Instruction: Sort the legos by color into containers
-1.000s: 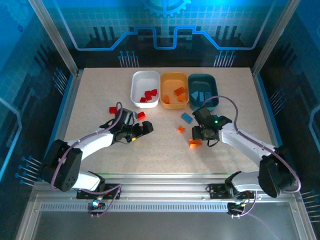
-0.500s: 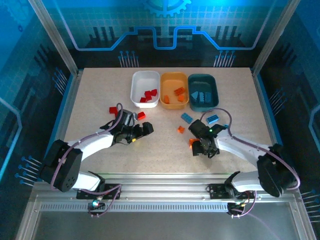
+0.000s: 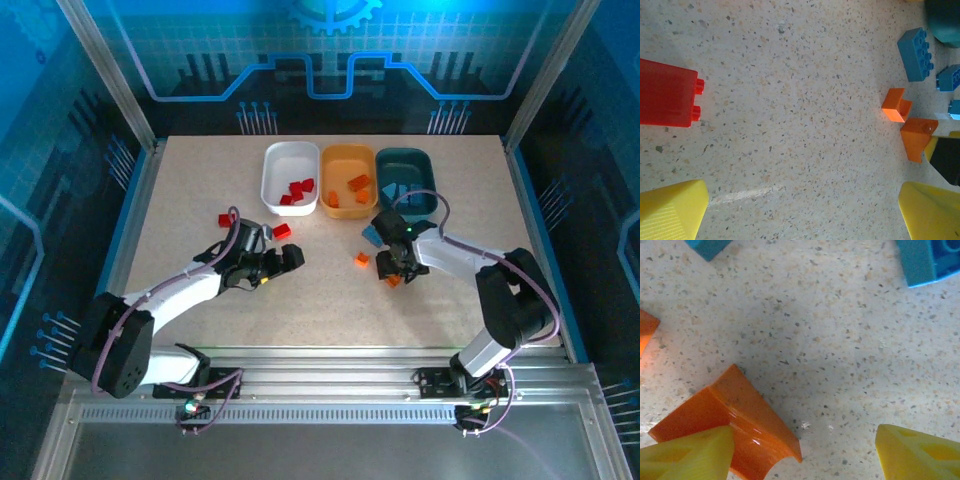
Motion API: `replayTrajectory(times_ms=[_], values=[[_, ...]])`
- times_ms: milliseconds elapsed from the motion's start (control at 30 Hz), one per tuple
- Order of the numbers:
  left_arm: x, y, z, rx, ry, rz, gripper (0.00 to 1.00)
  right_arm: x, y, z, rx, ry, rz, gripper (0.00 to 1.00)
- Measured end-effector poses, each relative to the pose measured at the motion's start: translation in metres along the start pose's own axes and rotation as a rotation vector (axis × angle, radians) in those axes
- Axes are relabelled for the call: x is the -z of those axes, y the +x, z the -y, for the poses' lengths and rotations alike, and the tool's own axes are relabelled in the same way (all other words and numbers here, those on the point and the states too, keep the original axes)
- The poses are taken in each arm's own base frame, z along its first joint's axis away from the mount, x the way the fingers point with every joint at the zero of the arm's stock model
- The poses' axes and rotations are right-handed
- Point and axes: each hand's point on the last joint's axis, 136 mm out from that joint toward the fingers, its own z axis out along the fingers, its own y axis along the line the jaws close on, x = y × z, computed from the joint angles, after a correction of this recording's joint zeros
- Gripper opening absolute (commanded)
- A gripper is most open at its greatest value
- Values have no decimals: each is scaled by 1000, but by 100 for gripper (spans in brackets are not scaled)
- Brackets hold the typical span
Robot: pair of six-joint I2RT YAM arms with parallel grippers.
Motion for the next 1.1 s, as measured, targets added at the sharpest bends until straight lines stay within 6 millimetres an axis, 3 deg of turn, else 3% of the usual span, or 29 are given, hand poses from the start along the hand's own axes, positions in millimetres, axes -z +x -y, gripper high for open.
replayTrajectory(times_ms=[167, 433, 667, 767, 967, 1100], values=[[-1, 0, -1, 1, -2, -2, 99, -5, -11, -15, 24, -85, 25, 68], [-1, 0, -1, 2, -3, -3, 99, -7, -15, -27, 26, -163, 44, 67], [-5, 2, -5, 9, -15, -16, 99, 27, -21, -24, 11, -221, 135, 68], [-8, 3, -7, 12, -22, -22, 99, 32, -24, -28, 16, -251, 155, 72], [-11, 5, -8, 20, -24, -33, 99, 4, -3, -48, 119, -251, 49, 77], [-12, 2, 0, 23, 17, -29, 99, -14, 5, -51, 152, -225, -5, 72]])
